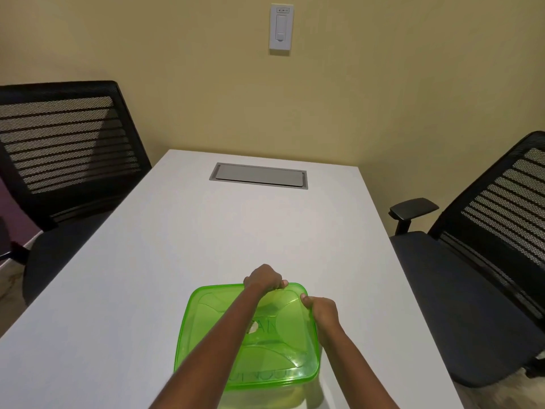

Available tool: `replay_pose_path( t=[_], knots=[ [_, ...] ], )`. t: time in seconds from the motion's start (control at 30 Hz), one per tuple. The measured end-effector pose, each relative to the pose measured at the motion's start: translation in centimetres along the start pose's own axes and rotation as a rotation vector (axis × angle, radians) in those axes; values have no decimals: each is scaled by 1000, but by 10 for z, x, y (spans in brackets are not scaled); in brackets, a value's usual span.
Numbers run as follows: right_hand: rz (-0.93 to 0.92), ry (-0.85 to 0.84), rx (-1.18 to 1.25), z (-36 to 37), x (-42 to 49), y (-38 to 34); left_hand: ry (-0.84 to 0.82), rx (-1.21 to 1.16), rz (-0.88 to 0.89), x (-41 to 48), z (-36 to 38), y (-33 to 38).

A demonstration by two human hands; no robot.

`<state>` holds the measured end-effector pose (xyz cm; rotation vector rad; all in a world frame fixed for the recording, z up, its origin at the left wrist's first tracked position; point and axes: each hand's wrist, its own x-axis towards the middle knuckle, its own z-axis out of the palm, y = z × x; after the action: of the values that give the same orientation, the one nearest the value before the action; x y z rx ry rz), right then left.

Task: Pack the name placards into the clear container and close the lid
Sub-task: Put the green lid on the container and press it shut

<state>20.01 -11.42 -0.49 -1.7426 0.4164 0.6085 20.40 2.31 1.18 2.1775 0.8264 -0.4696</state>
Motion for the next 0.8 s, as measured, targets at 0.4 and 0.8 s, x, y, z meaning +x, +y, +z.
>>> replay_pose_path(
  t=[0.4, 0.8],
  knots=[
    [38, -81, 29, -10, 0, -3, -148, 85, 64, 6, -12, 9],
    [35, -115, -110, -11, 26, -22, -216, 62, 152, -4, 0, 26]
  ],
)
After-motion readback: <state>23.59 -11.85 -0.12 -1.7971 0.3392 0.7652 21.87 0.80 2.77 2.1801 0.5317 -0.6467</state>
